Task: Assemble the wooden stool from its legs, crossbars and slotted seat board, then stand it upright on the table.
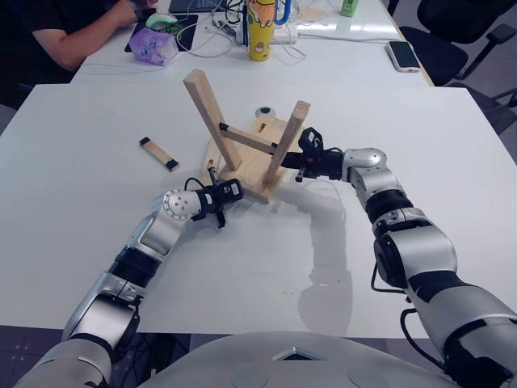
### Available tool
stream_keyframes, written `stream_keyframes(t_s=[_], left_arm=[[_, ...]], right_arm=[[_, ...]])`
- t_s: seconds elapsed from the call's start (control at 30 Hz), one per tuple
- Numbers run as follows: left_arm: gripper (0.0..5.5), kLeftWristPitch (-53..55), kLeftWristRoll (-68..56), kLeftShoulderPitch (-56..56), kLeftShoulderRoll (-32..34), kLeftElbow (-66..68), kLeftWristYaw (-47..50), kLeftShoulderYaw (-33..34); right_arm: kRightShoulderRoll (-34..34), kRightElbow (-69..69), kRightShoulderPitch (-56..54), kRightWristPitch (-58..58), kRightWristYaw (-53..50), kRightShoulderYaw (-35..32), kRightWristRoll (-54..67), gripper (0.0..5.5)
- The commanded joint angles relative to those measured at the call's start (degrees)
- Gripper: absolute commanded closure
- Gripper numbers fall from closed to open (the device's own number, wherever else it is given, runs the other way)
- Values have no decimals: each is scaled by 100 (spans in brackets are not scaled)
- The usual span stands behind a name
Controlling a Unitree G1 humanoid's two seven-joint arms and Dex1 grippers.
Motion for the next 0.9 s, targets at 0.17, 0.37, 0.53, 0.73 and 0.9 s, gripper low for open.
stream_keyframes(t_s=[0.17,0.37,0.53,0.73,0.9], left_arm=[[549,244,293,-113,-201,49,486,82],[549,335,404,-298,-302,173,731,191],[549,355,384,-282,-310,152,808,302],[549,399,369,-198,-321,48,814,340],[549,382,367,-205,-339,64,769,306]], right_arm=[[292,-166,107,-21,102,151,-77,550],[122,-563,214,202,237,334,-170,550],[-81,-318,134,27,-596,207,-364,550],[-145,283,-177,-601,-2269,-165,-442,550],[-79,549,-231,-721,-1995,-184,-455,550]])
